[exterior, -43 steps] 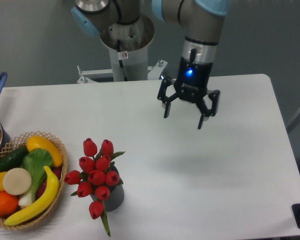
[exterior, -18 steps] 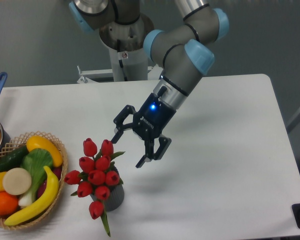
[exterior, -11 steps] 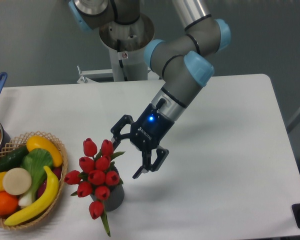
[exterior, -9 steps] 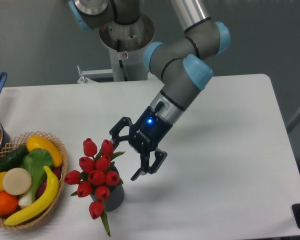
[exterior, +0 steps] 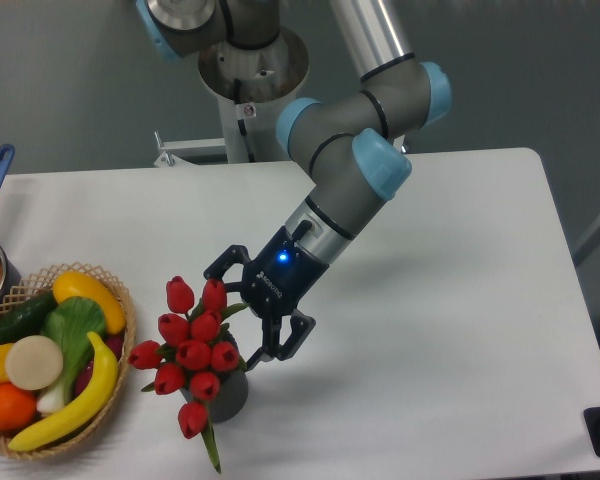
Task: Pick up the flowers from the vase
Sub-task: 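Move the open gripper down onto the tulip stems above the vase, then close the gripper around the bunch of tulip stems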
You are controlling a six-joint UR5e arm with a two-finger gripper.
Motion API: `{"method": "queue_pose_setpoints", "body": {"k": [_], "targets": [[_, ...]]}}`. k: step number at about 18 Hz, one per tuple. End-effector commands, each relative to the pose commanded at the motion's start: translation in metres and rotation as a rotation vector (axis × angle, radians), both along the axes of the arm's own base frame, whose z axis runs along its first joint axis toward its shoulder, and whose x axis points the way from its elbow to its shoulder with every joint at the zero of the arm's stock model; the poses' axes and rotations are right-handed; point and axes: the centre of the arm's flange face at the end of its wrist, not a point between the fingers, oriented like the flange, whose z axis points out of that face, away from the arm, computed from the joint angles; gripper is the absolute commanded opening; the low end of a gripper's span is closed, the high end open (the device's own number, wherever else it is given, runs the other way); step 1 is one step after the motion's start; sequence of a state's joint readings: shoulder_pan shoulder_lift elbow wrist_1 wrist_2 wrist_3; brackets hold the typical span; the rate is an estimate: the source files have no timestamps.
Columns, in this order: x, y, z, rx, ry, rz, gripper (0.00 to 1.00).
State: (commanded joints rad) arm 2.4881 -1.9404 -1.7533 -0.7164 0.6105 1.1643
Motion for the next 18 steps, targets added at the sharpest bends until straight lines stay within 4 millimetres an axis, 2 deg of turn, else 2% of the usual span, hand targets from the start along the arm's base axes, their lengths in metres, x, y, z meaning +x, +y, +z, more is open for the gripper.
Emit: {"method": "queue_pose_setpoints", "body": {"k": [2,6,18], "targets": [[0.007,0.006,-0.004,-0.004,-0.005,-0.015,1.0],[0.001,0.014,-0.015,-0.01,-0.014,-0.02,1.0],[0.004,0.022,-0.017,0.018,-0.038,-0.042,1.0]]}}
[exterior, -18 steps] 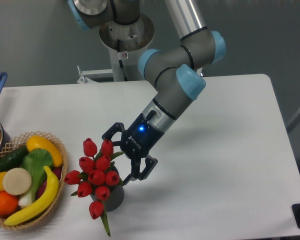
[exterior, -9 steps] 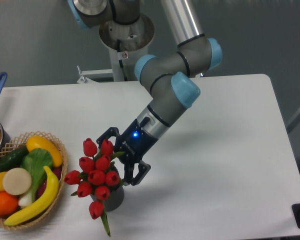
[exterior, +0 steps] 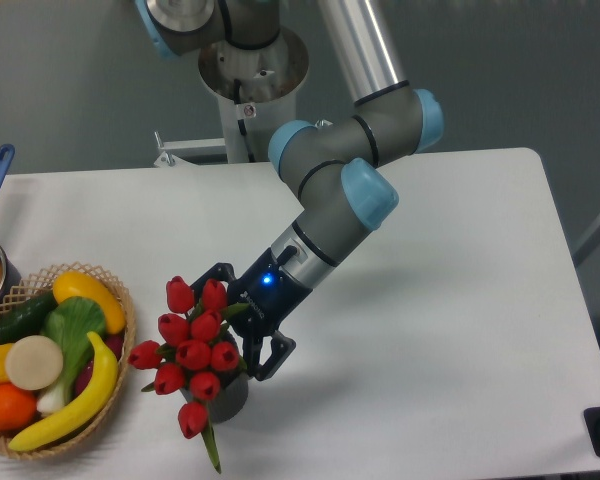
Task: Pick up the flowers from the vase
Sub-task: 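Close the gripper around the bunch of tulip stems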
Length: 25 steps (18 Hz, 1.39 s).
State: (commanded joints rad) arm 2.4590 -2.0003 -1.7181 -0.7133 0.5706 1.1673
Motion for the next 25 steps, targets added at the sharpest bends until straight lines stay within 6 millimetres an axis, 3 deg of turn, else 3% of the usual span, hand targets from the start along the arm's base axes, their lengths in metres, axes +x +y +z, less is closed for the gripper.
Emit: {"method": "queue_pose_setpoints", "body": {"k": [2,8,12,19,25], "targets": [[0.0,0.0,0.0,0.002,0.002,0.0,0.96],[0.001,-0.003,0.004,0.011,0.001,0.001,0.53],[0.0,-0.005,0.004,0.012,-0.002,0.005,0.34],[-0.002,-0.009,0.006,0.022,-0.013,0.01,0.31],[0.001,-0.011,0.042,0.03,-0.044,0.053,0.31]]}}
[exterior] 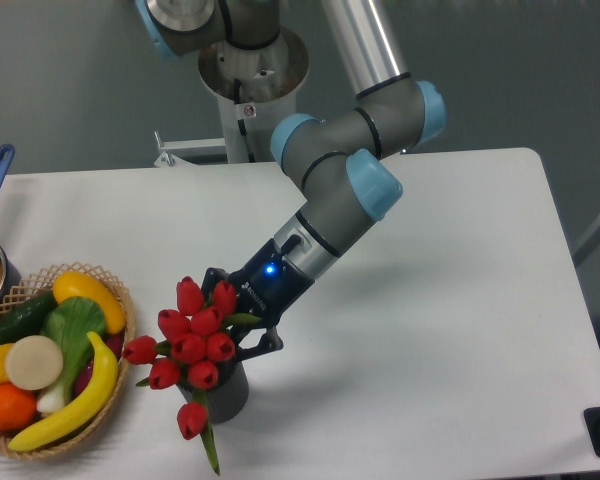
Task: Pick up the flowers from the vase
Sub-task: 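Close the gripper around the bunch of tulip stems, then lift the gripped tulips straight up out of the grey vase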
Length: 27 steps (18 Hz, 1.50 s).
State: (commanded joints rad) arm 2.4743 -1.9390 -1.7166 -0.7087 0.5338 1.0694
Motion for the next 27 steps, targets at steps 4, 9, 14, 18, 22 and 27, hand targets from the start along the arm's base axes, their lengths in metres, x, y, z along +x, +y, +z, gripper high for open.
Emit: {"method": "queue_pose_setpoints", "body": {"k": [4,9,14,18,22,27], "targets": [[-0.002,0.004,0.015,0.009,0.002,0.011,0.3],[-0.01,0.009,0.039,0.028,-0.023,0.036,0.29],[-0.012,0.012,0.064,0.028,-0.079,0.077,0.29],[-0.012,0.007,0.073,0.026,-0.092,0.096,0.29],[-0.018,-0.003,0.087,0.031,-0.1,0.126,0.29],[-0.027,-0.019,0.117,0.044,-0.11,0.181,0.29]]}}
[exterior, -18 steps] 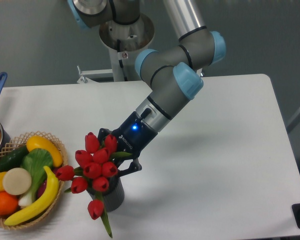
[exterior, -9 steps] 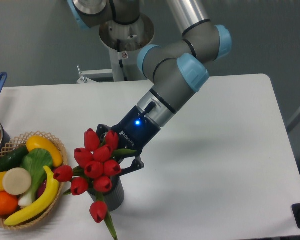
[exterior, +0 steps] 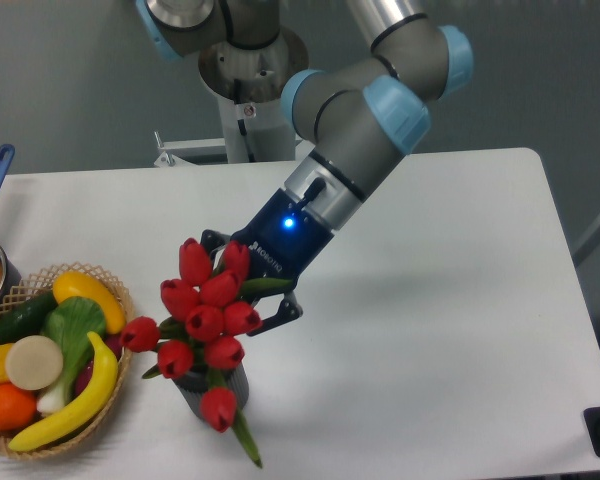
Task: Pick up the flowers from the vase
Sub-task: 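Lift the gripped tulips straight up out of the grey vase, then carry the tulip bunch up and away from the vase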
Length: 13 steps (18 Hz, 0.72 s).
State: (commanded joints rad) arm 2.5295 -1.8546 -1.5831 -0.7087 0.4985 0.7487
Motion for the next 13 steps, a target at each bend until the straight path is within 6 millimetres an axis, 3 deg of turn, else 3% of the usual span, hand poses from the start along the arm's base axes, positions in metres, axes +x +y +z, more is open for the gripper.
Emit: {"method": "queue_pose_setpoints", "body": {"k": [5,9,13], "targets": [[-0.007,0.002,0.028,0.002,-0.049,0.048,0.29],[-0.012,-0.002,0.034,0.006,-0.049,0.062,0.29],[-0.033,-0.016,0.042,0.015,-0.04,0.101,0.29]]}}
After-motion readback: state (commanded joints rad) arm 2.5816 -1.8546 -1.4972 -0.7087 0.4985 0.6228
